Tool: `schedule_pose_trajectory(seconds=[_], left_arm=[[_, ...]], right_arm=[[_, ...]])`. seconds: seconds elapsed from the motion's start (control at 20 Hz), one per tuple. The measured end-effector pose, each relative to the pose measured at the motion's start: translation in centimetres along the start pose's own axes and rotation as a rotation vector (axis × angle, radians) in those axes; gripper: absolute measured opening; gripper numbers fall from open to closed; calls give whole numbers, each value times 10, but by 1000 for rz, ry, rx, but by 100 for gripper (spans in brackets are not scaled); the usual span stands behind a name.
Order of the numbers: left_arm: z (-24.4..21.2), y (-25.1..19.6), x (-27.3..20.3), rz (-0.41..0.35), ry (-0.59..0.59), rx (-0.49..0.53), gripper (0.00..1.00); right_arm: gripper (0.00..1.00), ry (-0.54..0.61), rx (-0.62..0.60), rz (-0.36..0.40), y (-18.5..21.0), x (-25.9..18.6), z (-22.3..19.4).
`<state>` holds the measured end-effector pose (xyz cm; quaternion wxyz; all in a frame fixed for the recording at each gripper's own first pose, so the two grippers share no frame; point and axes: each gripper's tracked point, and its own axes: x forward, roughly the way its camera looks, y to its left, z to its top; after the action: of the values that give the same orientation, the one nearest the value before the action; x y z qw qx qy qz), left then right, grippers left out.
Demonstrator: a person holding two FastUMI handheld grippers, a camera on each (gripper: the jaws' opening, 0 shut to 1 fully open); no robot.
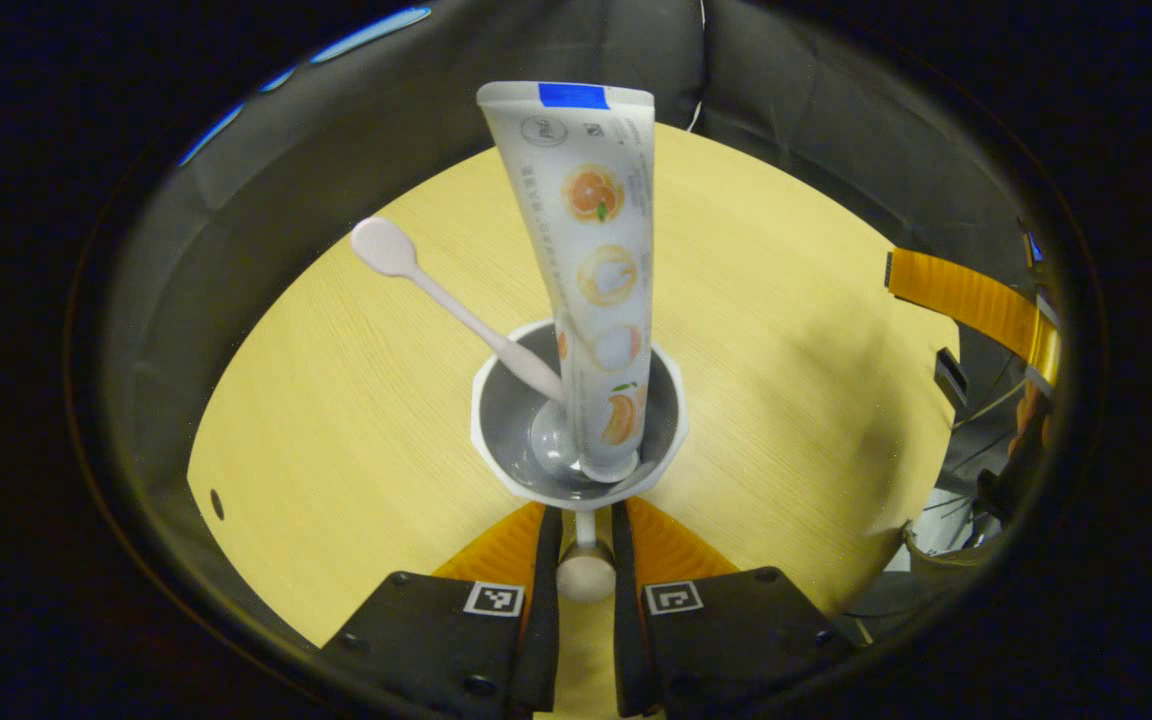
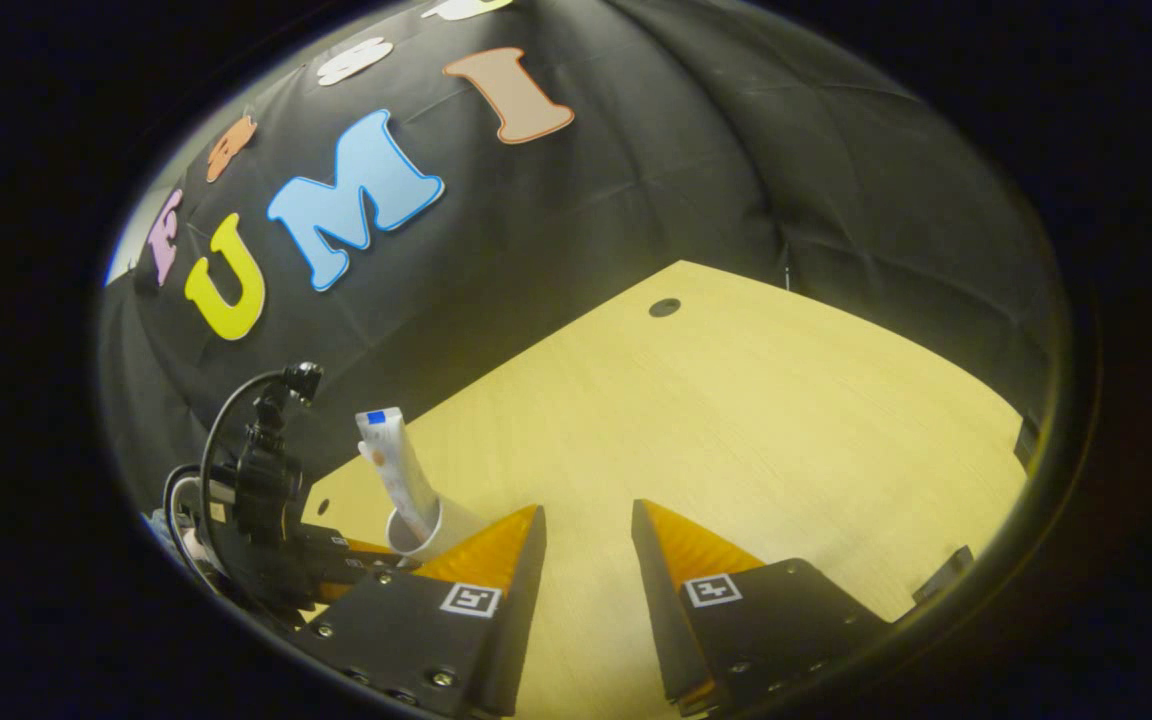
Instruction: Put the toothbrush and toothpaste on the desktop into the cup, then pick up the cup and place it on the coaster on the desktop.
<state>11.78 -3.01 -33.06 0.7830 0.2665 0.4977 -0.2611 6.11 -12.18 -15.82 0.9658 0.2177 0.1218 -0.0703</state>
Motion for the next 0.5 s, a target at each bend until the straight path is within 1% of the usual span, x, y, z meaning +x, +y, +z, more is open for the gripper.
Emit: schedule_pose_trajectory(seconds=[0.05,0.2,0.25,0.5], left_arm=[[1,2,-1,8,-6,-2,38],[-1,3,-6,31,-24,-7,42],[-2,5,-9,39,-32,-9,46],[-14,8,-22,51,-52,-40,52]], right_arm=[[52,4,-5,6,2,-1,-1],[52,13,-24,30,11,-1,-1],[52,15,-31,39,16,-1,0],[52,27,-63,83,36,-4,-3]])
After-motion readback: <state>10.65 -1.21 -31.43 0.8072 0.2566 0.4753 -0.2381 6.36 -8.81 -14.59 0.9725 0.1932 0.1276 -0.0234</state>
